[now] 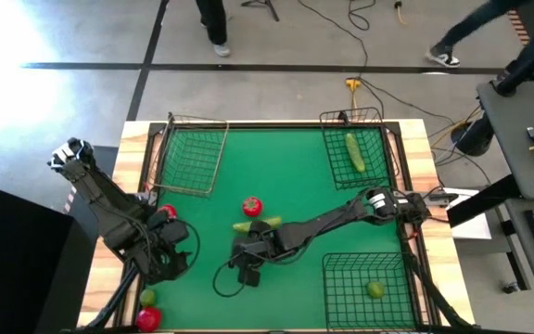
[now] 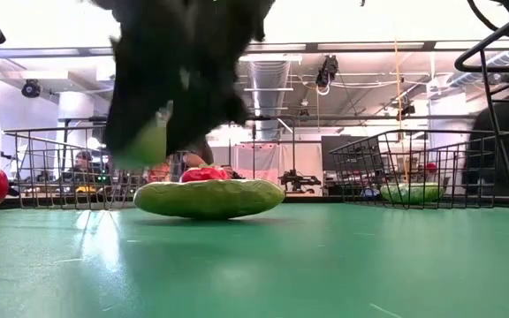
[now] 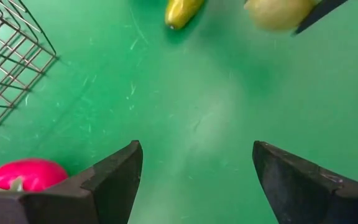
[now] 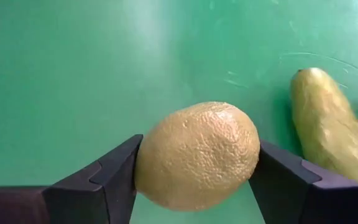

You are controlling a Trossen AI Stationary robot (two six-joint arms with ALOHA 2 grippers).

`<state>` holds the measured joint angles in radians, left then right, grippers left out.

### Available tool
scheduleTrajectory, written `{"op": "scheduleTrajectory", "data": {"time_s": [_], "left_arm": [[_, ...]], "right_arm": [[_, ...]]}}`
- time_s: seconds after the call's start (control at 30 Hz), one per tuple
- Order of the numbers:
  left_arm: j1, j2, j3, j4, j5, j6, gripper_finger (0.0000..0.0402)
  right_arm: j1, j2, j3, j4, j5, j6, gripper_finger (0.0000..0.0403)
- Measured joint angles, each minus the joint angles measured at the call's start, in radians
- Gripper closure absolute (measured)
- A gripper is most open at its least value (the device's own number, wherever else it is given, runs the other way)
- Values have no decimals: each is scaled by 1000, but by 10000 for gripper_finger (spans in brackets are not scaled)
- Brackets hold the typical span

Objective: Sort produce into baskets
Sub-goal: Put the top lime into the bottom right wire basket

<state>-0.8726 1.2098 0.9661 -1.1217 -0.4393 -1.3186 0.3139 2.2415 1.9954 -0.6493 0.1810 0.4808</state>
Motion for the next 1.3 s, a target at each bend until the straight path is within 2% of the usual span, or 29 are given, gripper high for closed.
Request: {"op": "scheduleTrajectory", "data": {"time_s": [0.17, 0.27, 0.33, 0.4, 0.53, 0.63, 0.7, 0.77, 0.87, 0.93, 1.0, 1.2, 1.3], "left_arm": [[-10, 3, 0, 11, 2, 1, 116], [-35, 3, 0, 13, 16, 1, 116], [-56, 5, 0, 16, 45, 0, 116], [-76, 10, 0, 21, 67, -10, 116], [-104, 27, 0, 25, 98, -18, 116], [-106, 38, 0, 28, 121, -10, 116], [-106, 46, 0, 30, 119, 1, 116], [-106, 53, 0, 31, 107, 11, 116], [-105, 60, 0, 32, 87, 11, 116], [-105, 63, 0, 37, 86, 3, 116], [-105, 67, 0, 38, 84, -11, 116], [-105, 84, 0, 69, 84, -37, 116], [-105, 89, 0, 97, 82, -36, 116]], "right_arm": [[53, -36, 214, -314, -110, 140, 156], [134, -69, 345, -536, -111, 247, 156], [201, -106, 355, -632, -88, 354, 156], [280, -161, 310, -656, -27, 487, 156], [441, -256, 214, -693, 171, 826, 156], [542, -306, 121, -723, 246, 1116, 156], [598, -327, 48, -749, 245, 1312, 156], [635, -343, -28, -766, 200, 1503, 156], [667, -360, -141, -764, 40, 1728, 156], [664, -363, -205, -733, -106, 1753, 156], [648, -365, -261, -704, -175, 1769, 156], [585, -451, -430, -674, -180, 1771, 156], [564, -519, -546, -596, -185, 1771, 156]]}}
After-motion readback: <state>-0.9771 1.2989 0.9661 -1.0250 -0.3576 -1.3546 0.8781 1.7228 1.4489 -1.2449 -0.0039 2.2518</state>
